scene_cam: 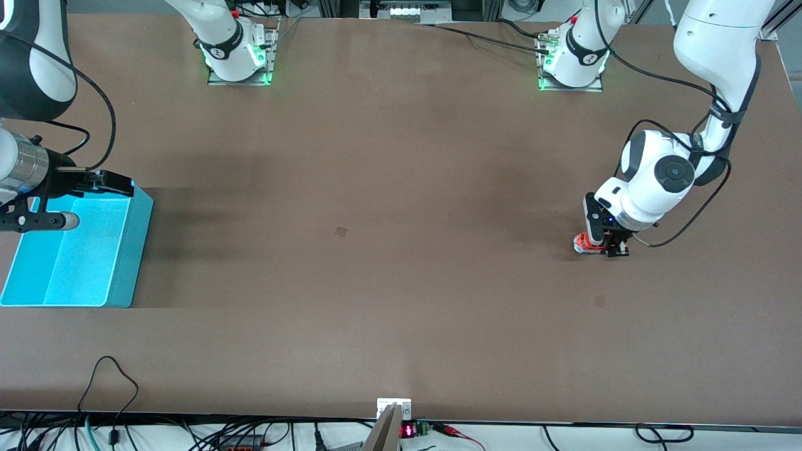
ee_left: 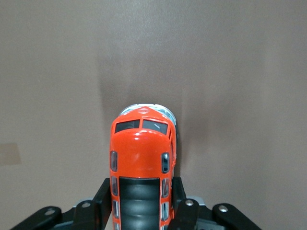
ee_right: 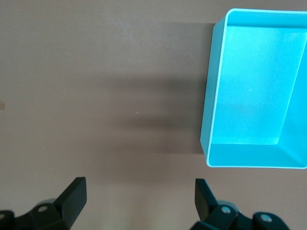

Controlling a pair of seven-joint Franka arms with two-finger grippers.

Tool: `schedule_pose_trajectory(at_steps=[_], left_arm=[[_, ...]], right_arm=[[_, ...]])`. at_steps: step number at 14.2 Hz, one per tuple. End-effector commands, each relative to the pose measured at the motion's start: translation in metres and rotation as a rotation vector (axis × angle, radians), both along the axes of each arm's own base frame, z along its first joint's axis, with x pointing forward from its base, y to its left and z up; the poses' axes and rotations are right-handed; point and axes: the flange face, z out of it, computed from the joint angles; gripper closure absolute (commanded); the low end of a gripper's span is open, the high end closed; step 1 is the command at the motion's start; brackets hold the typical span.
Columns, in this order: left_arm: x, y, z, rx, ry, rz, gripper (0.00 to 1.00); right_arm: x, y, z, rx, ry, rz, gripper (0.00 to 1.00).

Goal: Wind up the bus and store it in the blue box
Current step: 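Close the left gripper on the bus body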

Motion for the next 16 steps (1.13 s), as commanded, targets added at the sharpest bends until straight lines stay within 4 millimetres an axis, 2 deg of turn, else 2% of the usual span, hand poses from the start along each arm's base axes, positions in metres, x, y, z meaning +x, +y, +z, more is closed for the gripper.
schedule_pose_trajectory(at_steps=[1, 3, 7, 10, 13, 16], left_arm=[[-0.002, 0.029, -0.026, 0.009, 0.04, -0.02, 0.77], [0.001, 0.059, -0.033, 0.011, 0.048, -0.039, 0.77], [-0.009, 0.141, -0.044, 0.01, 0.065, -0.007, 0.77], [-0.015, 0.183, -0.056, 0.006, 0.076, 0.016, 0.76], [-0.019, 0.209, -0.055, 0.01, 0.072, 0.01, 0.76], [-0.023, 0.219, -0.055, 0.01, 0.074, 0.009, 0.76]], right_arm=[[-0.001, -0.004, 0.002, 0.019, 0.003, 0.007, 0.0], [-0.001, -0.01, 0.001, 0.019, 0.005, -0.002, 0.0], [-0.001, -0.013, 0.002, 0.021, 0.003, -0.007, 0.0], [-0.001, -0.014, 0.001, 0.021, 0.005, -0.01, 0.0], [-0.001, -0.013, 0.001, 0.02, 0.005, -0.01, 0.0], [-0.001, -0.013, 0.001, 0.02, 0.005, -0.01, 0.0]])
